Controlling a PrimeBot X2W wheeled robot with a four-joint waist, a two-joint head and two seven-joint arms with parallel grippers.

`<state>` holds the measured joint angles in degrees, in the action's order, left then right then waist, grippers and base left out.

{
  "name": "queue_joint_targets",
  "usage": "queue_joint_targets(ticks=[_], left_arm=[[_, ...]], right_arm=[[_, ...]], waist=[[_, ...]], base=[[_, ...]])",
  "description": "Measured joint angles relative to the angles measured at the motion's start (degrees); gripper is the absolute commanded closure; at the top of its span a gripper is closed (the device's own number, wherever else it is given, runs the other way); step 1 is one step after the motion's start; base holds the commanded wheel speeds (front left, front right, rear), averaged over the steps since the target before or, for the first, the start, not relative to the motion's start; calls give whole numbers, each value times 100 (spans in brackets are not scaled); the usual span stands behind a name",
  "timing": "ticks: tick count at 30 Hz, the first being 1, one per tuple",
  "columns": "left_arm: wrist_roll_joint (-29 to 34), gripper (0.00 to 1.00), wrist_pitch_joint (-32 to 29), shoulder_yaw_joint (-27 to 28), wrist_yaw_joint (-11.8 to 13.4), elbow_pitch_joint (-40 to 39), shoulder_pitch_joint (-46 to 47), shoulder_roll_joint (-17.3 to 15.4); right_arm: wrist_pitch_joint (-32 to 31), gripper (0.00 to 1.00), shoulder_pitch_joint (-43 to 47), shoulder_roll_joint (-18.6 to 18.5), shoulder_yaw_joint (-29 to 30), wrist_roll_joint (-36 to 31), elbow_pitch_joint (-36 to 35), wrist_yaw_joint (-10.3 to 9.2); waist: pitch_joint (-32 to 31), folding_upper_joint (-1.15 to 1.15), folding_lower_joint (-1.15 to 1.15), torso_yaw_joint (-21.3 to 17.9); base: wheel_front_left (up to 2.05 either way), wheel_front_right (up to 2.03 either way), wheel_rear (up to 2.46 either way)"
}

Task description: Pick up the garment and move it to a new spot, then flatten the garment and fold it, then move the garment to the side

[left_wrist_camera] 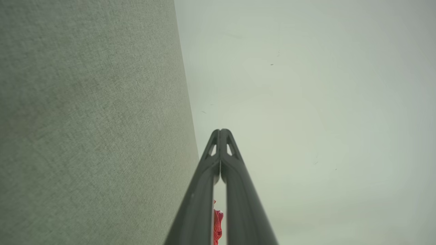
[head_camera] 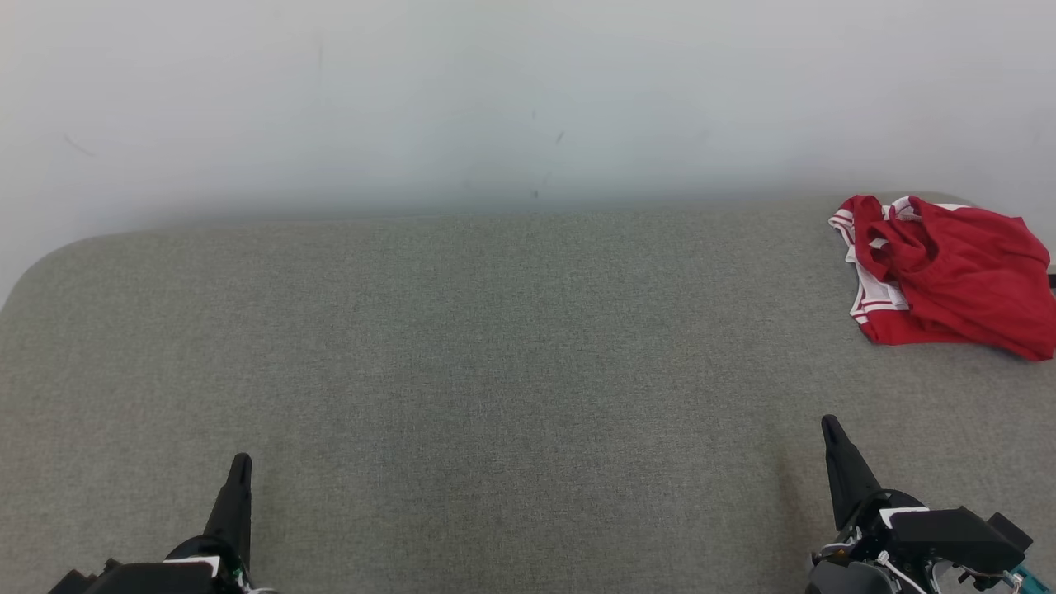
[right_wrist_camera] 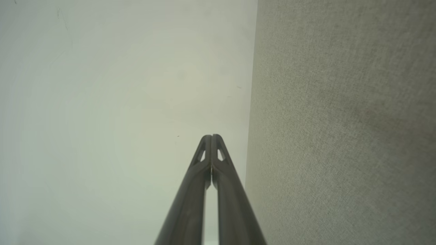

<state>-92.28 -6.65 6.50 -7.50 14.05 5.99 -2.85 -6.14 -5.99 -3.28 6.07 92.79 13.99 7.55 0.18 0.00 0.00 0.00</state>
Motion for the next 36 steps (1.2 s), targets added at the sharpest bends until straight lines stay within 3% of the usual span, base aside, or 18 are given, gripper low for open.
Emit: queue_joint_targets(ticks=[36], left_arm=[[0, 100, 0, 0, 0, 0, 1, 0]], right_arm=[[-24, 100, -2, 12, 23, -8, 0, 0]], waist=[[0, 0, 0, 0]], base=[[0, 0, 0]])
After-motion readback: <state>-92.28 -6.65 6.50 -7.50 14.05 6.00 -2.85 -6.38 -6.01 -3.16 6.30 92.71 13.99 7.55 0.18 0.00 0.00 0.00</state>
